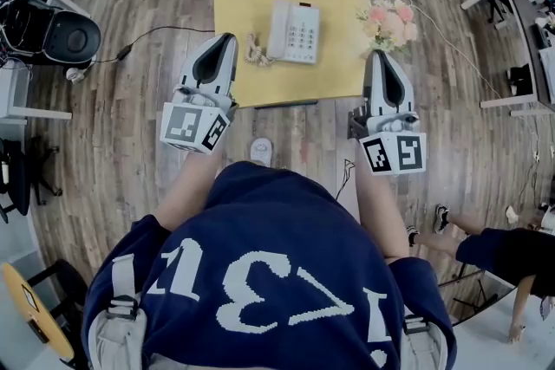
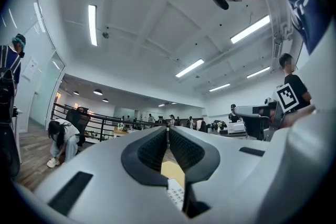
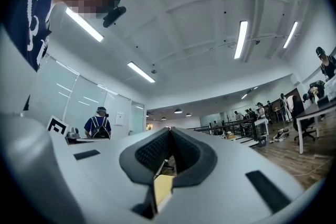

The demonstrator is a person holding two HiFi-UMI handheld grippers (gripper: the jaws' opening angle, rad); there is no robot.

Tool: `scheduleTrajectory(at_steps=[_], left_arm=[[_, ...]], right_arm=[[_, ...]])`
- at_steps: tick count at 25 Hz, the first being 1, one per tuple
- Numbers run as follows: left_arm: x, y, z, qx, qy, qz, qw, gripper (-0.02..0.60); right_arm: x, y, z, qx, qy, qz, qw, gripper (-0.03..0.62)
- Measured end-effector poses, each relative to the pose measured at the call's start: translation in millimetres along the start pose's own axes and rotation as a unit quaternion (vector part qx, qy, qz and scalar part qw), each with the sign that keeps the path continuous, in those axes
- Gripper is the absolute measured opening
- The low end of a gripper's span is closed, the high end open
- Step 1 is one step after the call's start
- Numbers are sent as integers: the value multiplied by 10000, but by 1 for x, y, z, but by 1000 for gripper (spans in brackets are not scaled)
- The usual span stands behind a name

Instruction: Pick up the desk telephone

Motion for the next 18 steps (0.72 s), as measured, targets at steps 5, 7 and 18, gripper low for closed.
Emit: scheduleTrajectory(at_steps=[5,7,18], left_arm=[[-10,37,31,-237,-59,82,9997,26],[-14,50,40,-273,-95,125,9995,26],[-33,97,65,-30,-235,292,9993,26]], right_arm=[[-11,34,-6,-187,120,23,9998,26],[-15,45,-10,-212,108,76,9997,26],[-45,105,-40,179,213,361,9990,26]])
Point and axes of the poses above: the fingertips, and each gripper's own axes: y forward along the fingers, z to its left, x out of its top, the point moved 2 cm from there along -y, backward along the fingers, and after that the axes turned 1 degree about -y, right-handed, at the moved point
